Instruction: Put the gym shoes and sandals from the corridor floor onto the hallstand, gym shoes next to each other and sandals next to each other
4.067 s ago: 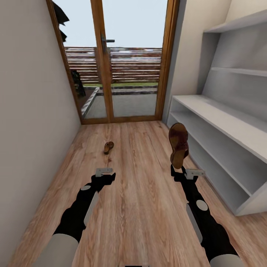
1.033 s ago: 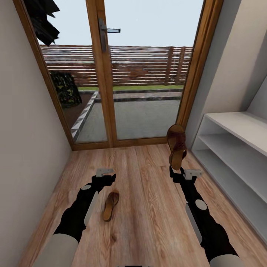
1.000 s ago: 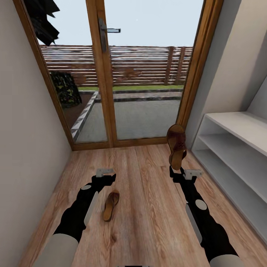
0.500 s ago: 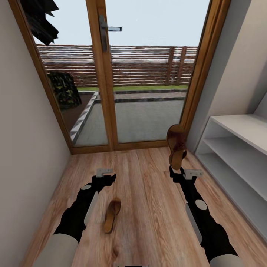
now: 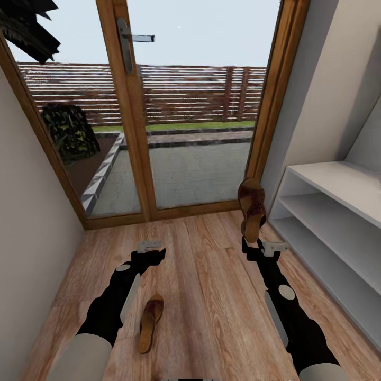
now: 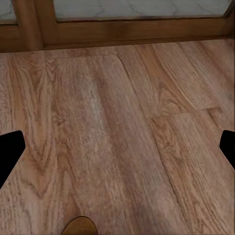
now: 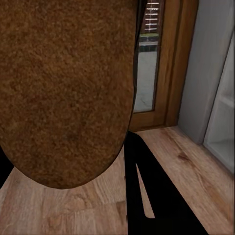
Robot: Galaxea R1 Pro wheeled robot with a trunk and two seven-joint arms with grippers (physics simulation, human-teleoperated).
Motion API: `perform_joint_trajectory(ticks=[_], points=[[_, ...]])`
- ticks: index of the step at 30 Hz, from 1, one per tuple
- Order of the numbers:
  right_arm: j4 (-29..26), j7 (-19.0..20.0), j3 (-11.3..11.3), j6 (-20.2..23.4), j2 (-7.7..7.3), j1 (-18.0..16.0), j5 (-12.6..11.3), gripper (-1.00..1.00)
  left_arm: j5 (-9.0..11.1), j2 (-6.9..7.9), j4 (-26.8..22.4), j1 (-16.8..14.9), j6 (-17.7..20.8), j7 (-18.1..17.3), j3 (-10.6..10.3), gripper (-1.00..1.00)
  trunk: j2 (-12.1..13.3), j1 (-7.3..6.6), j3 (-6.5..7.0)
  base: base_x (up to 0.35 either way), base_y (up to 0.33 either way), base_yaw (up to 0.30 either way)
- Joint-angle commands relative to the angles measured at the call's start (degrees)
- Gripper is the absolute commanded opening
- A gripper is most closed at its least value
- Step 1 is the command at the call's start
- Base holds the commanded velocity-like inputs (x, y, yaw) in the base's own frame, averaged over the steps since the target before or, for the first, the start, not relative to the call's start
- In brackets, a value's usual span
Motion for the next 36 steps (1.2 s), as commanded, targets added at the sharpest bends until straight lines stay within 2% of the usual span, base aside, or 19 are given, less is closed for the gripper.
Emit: perform_joint_trajectory(ticks=[1,8,12,14,15,16,21,27,29,32,36], points=[[0.0,-0.2,0.1,-0.1,0.01,0.0,-0.1,-1.00,0.1,-0.01,-0.1,0.0,0.3,-0.1,0.0,1.00,0.0,-0.01,-0.05,0.003,0.001,-0.064],[-1.5,-0.4,-0.1,0.3,0.04,0.0,-0.3,-1.00,0.0,0.13,0.3,0.0,0.1,0.0,0.2,1.00,0.0,-0.01,-0.05,0.001,0.000,-0.020],[-2.6,-0.4,0.0,3.0,0.02,0.0,-0.3,-1.00,0.0,1.10,2.2,0.0,-0.7,-0.1,0.3,1.00,-0.1,0.09,-0.94,0.000,0.000,-0.002],[-2.8,-0.4,0.0,5.8,0.10,0.0,-0.2,-1.00,0.0,1.56,3.7,0.0,-2.2,-0.1,0.3,1.00,-0.1,0.14,-1.46,0.000,0.000,0.000],[-3.0,-0.4,-0.1,9.2,0.12,0.0,-0.3,-1.00,0.0,1.98,5.6,0.0,-4.9,-0.1,0.3,1.00,-0.1,0.17,-1.76,0.000,0.000,0.000],[-3.2,-0.4,-0.1,10.3,0.12,0.0,-0.3,-1.00,0.0,2.07,6.3,0.0,-5.9,-0.1,0.3,1.00,-0.1,0.19,-2.05,0.000,0.000,0.000],[-4.4,-0.3,-0.2,19.9,0.14,0.0,-0.4,-1.00,0.0,2.42,14.1,0.0,-16.1,-0.1,0.3,1.00,-0.2,0.32,-3.60,0.000,0.000,0.000],[-7.4,-0.3,-0.2,23.2,0.14,0.0,-0.3,-1.00,-0.2,2.44,18.8,0.0,-18.1,-0.1,0.3,1.00,-0.3,0.48,-5.49,0.000,0.000,0.000],[-8.4,-0.3,-0.2,25.1,0.14,0.0,-0.2,-1.00,-0.2,2.45,20.1,0.0,-19.8,-0.1,0.3,1.00,-0.3,0.53,-6.12,0.000,0.000,0.000],[-10.7,-0.3,-0.2,28.6,0.09,0.0,-0.2,-1.00,-0.2,2.51,20.7,0.0,-22.1,-0.1,0.4,1.00,-0.3,0.61,-7.07,0.000,0.000,0.000],[-12.0,-0.3,-0.4,30.2,0.06,0.0,-0.2,-1.00,-0.2,2.60,20.9,0.0,-22.9,-0.1,0.4,1.00,-0.4,0.71,-8.33,0.000,0.000,0.016]])
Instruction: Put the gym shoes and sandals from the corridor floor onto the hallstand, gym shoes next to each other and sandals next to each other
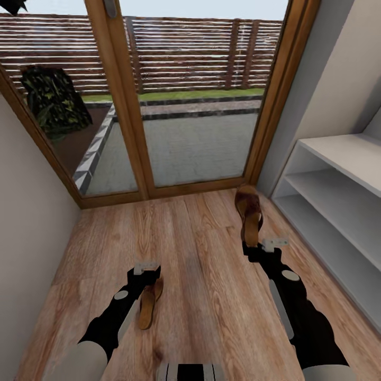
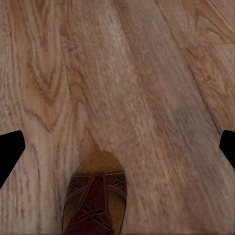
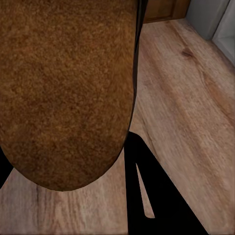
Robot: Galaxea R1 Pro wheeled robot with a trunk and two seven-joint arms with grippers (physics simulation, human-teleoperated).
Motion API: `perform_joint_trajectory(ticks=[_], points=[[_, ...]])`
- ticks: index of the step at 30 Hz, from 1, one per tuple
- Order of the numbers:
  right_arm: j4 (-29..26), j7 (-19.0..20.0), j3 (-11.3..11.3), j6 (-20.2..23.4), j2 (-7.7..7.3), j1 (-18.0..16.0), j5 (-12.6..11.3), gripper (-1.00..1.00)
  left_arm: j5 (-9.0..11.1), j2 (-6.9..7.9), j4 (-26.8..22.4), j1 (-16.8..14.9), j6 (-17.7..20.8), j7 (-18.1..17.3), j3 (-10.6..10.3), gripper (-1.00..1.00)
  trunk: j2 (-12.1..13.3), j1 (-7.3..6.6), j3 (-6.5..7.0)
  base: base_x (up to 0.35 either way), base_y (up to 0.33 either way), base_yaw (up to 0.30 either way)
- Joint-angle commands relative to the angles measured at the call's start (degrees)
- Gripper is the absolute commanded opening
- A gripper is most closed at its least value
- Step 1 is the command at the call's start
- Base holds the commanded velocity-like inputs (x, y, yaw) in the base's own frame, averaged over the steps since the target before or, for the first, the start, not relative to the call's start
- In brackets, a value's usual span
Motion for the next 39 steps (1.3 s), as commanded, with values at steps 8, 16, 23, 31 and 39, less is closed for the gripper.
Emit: perform_joint_trajectory(ticks=[8,16,23,31,39], points=[[-0.8,-0.1,-0.1,0.6,-0.01,0.0,-0.3,-1.00,0.1,0.78,0.1,0.0,-0.2,-0.1,-0.1,1.00,-0.1,0.19,-2.56,0.000,0.000,0.067],[-1.6,-0.1,0.0,0.6,0.03,0.0,-0.4,-1.00,0.0,0.98,6.1,0.0,-1.6,-0.1,-0.1,1.00,-0.2,0.29,-3.59,0.000,0.000,0.011],[-1.7,-0.1,-0.1,0.6,0.06,0.0,-0.4,-1.00,-0.2,0.99,14.0,0.0,-7.9,-0.1,-0.2,1.00,-0.2,0.29,-3.59,0.000,0.000,0.000],[-1.7,-0.1,-0.1,0.6,0.06,0.0,-0.4,-1.00,-0.3,0.99,18.5,0.0,-8.1,0.0,-0.2,1.00,-0.2,0.37,-4.26,0.000,0.000,0.000],[-1.7,-0.1,-0.2,0.6,0.04,0.0,-0.4,-1.00,-0.3,0.99,19.0,0.0,-8.1,0.0,-0.3,1.00,-0.3,0.50,-5.83,0.000,0.000,0.000]])
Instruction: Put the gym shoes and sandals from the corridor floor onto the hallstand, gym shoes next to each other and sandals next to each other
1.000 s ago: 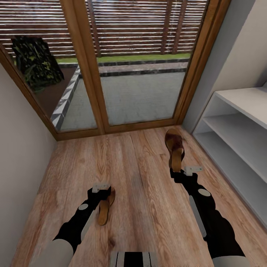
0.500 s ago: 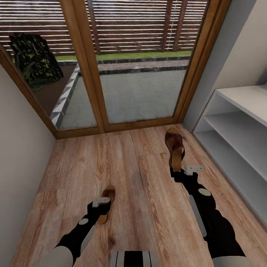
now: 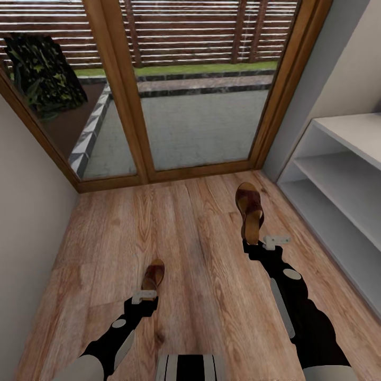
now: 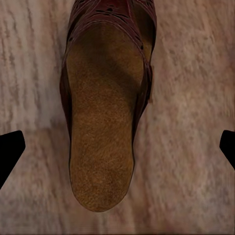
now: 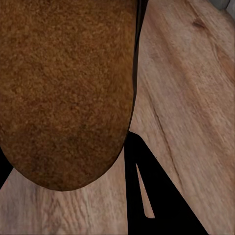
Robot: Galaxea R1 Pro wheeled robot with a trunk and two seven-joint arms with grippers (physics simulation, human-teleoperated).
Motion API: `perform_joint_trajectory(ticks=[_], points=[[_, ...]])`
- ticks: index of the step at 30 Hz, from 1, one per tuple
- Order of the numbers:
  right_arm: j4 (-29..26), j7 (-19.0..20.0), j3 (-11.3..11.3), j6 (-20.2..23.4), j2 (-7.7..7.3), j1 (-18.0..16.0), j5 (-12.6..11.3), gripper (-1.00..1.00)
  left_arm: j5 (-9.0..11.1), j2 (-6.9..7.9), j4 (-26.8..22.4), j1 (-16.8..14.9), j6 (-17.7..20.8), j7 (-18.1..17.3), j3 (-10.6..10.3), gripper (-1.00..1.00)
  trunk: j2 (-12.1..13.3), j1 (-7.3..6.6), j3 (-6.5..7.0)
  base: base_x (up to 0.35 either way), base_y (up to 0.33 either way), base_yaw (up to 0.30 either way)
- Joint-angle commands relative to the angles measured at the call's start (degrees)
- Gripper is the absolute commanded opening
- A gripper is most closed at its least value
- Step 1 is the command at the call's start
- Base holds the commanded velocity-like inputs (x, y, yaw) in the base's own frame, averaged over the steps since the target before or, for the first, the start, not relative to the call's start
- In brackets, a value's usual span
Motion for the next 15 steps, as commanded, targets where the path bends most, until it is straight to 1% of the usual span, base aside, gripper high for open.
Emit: perform_joint_trajectory(ticks=[1,5,8,10,15], points=[[-0.1,-0.2,0.0,0.4,0.02,0.0,-0.2,-1.00,0.0,0.01,0.1,0.0,-0.2,-0.1,-0.1,1.00,0.0,-0.01,-0.13,0.000,0.000,0.000],[-0.1,-0.2,0.0,0.4,-0.04,0.0,-0.2,-1.00,0.0,0.08,0.1,0.0,-0.4,-0.1,0.0,1.00,0.0,-0.01,-0.31,0.000,0.000,0.000],[-0.2,-0.2,0.1,0.4,-0.04,0.0,-0.2,-1.00,0.0,0.21,0.1,0.0,-2.6,-0.1,0.0,1.00,0.0,-0.01,-0.34,0.000,0.000,0.000],[-0.2,-0.2,0.0,0.4,-0.03,0.0,-0.2,-1.00,0.0,0.25,0.0,0.0,-4.1,-0.1,0.0,1.00,0.0,0.04,-0.86,0.000,0.000,0.000],[-0.2,-0.2,0.0,0.3,-0.03,0.0,-0.2,-1.00,0.0,0.27,0.0,0.0,-5.0,0.0,0.0,1.00,-0.1,0.17,-2.34,0.000,0.000,0.000]])
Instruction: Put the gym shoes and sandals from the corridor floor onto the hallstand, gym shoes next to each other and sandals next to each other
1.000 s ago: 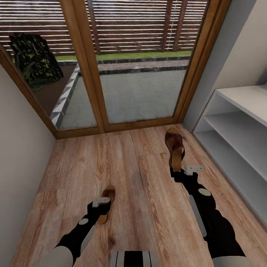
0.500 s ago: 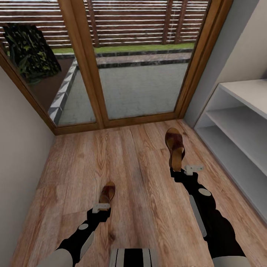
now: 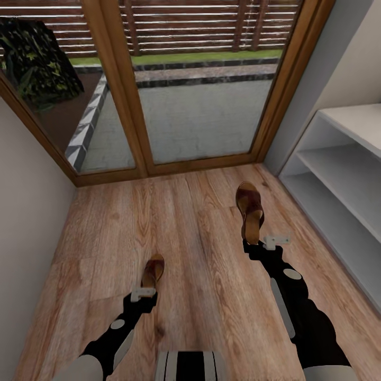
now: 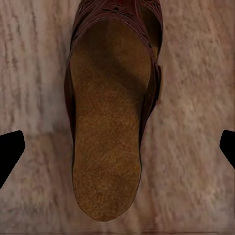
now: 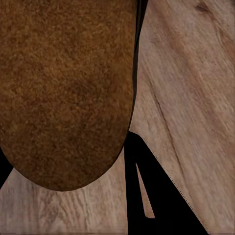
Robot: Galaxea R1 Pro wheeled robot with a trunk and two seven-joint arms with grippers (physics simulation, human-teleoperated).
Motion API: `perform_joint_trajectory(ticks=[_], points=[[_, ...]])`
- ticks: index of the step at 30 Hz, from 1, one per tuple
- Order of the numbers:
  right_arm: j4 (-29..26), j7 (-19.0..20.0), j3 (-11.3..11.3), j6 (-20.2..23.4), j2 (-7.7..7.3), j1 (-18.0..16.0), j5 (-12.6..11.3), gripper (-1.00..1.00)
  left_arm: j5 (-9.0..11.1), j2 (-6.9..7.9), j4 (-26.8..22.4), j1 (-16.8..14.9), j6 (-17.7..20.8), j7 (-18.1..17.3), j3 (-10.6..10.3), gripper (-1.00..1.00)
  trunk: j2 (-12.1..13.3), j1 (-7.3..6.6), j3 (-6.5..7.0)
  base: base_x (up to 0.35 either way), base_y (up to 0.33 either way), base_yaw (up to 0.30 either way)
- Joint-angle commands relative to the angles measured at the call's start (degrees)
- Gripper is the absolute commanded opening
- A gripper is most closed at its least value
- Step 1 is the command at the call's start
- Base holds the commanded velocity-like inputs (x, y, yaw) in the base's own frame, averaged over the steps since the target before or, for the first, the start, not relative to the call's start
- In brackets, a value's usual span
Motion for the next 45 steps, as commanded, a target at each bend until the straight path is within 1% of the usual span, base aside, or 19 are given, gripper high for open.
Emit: perform_joint_trajectory(ticks=[1,9,13,14,15,18,19,26,30,32,33,35,37,42,45], points=[[-0.1,-0.2,0.0,0.4,0.00,0.0,-0.2,-1.00,0.0,0.01,0.0,0.0,-0.3,0.0,-0.1,1.00,0.0,0.01,-0.35,0.000,0.000,0.000],[-0.1,-0.2,0.1,0.4,-0.01,0.0,-0.2,-1.00,0.0,0.08,-0.4,0.0,-0.5,0.0,0.0,1.00,-0.1,0.22,-2.86,0.000,0.000,0.000],[-0.1,-0.2,0.1,0.3,-0.01,0.0,-0.2,-1.00,-0.1,1.36,-3.1,-0.1,-0.6,0.2,0.0,1.00,-0.2,0.32,-4.12,0.000,0.000,0.000],[-0.1,-0.2,0.1,0.3,-0.01,0.0,-0.2,-1.00,-0.1,1.50,-3.7,-0.1,-0.6,0.2,0.0,1.00,-0.2,0.35,-4.44,0.000,0.000,0.000],[-0.1,-0.2,0.1,0.4,-0.01,0.0,-0.2,-1.00,-0.1,1.76,-5.3,-0.1,-0.6,0.2,0.0,1.00,-0.2,0.35,-4.53,0.000,0.000,0.000],[-0.2,-0.2,0.1,0.4,-0.01,0.0,-0.2,-1.00,-0.1,2.03,-6.8,-0.1,-0.6,0.2,0.0,1.00,-0.2,0.35,-4.75,0.000,0.000,0.000],[-0.2,-0.2,0.1,0.4,-0.01,0.0,-0.2,-1.00,-0.1,2.06,-7.0,-0.1,-0.6,0.2,0.0,1.00,-0.2,0.35,-4.79,0.000,0.000,0.000],[-0.3,-0.2,0.0,0.4,-0.01,0.0,-0.2,-1.00,-0.1,2.06,-7.4,-0.1,-0.6,0.2,0.0,1.00,-0.3,0.53,-6.54,0.000,0.000,0.000],[-0.3,-0.2,0.0,0.4,-0.01,0.0,-0.2,-1.00,-0.2,2.04,-7.3,0.0,-0.6,0.1,-0.2,1.00,-0.3,0.53,-6.89,0.000,0.000,0.000],[-0.3,-0.2,0.0,0.4,-0.01,0.0,-0.2,-1.00,-0.5,1.99,-7.2,0.0,-0.6,0.1,-0.3,1.00,-0.3,0.53,-7.07,0.000,0.000,0.000],[-0.3,-0.2,0.0,0.4,-0.01,0.0,-0.2,-1.00,-0.9,1.98,-7.2,0.0,-0.6,0.1,-0.3,1.00,-0.3,0.55,-7.38,0.000,0.000,0.000],[-0.3,-0.2,0.0,0.3,-0.01,0.0,-0.2,-1.00,-2.1,1.90,-7.1,0.0,-0.6,0.1,-0.3,1.00,-0.3,0.60,-7.90,0.000,0.000,0.000],[-0.3,-0.2,0.0,0.3,-0.01,0.0,-0.2,-1.00,-2.6,1.87,-7.1,0.0,-0.6,0.1,-0.3,1.00,-0.4,0.63,-8.15,0.000,0.000,0.000],[-0.3,-0.2,0.0,0.3,-0.01,0.0,-0.2,-1.00,-2.9,1.86,-7.1,0.0,-0.6,0.1,-0.3,1.00,-0.4,0.63,-8.34,0.000,0.000,0.000],[-0.4,-0.2,0.0,0.4,-0.01,0.0,-0.2,-1.00,-2.9,1.86,-7.1,0.0,-0.6,0.1,-0.3,1.00,-0.4,0.71,-9.11,0.000,0.000,0.000]])
